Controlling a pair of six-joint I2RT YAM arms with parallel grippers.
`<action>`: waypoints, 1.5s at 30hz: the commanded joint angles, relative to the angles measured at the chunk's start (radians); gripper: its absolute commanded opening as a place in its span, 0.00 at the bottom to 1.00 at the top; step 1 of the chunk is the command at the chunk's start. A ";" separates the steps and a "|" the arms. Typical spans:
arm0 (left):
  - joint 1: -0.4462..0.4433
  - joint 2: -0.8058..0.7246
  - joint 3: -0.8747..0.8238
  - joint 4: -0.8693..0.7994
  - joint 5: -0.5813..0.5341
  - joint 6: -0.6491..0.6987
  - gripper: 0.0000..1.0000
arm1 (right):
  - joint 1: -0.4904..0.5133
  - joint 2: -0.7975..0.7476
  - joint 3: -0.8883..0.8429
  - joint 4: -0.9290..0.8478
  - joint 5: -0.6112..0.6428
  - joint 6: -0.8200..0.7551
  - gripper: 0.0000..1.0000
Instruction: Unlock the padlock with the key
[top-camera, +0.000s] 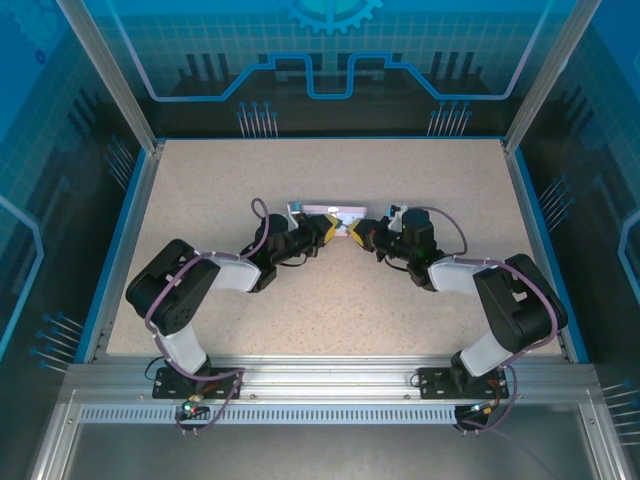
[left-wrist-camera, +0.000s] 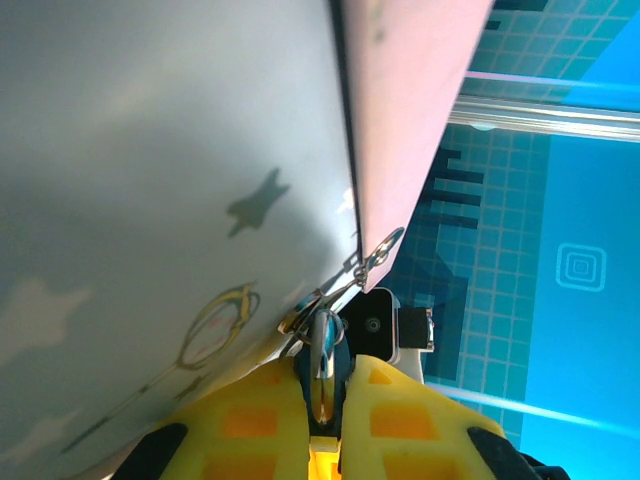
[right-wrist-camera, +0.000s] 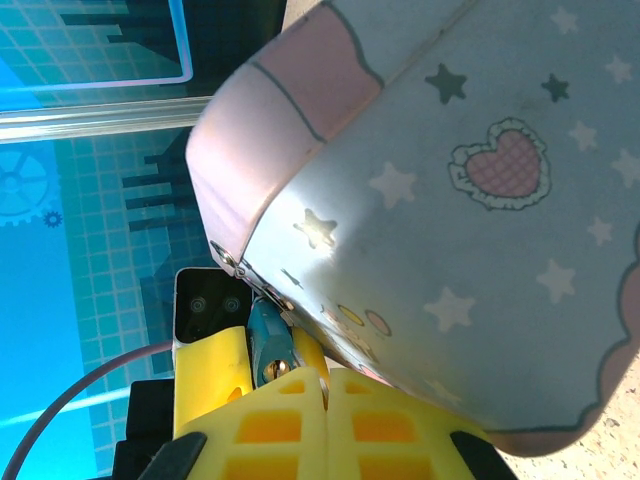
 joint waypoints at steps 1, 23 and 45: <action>-0.003 0.015 0.002 0.038 0.019 0.001 0.00 | 0.023 -0.008 0.032 0.035 0.001 0.003 0.00; -0.007 0.024 -0.008 0.043 0.018 0.006 0.00 | 0.017 -0.047 0.038 -0.002 0.004 -0.012 0.00; -0.011 0.028 -0.005 0.055 0.011 0.000 0.00 | 0.050 0.005 0.020 0.035 0.016 -0.008 0.00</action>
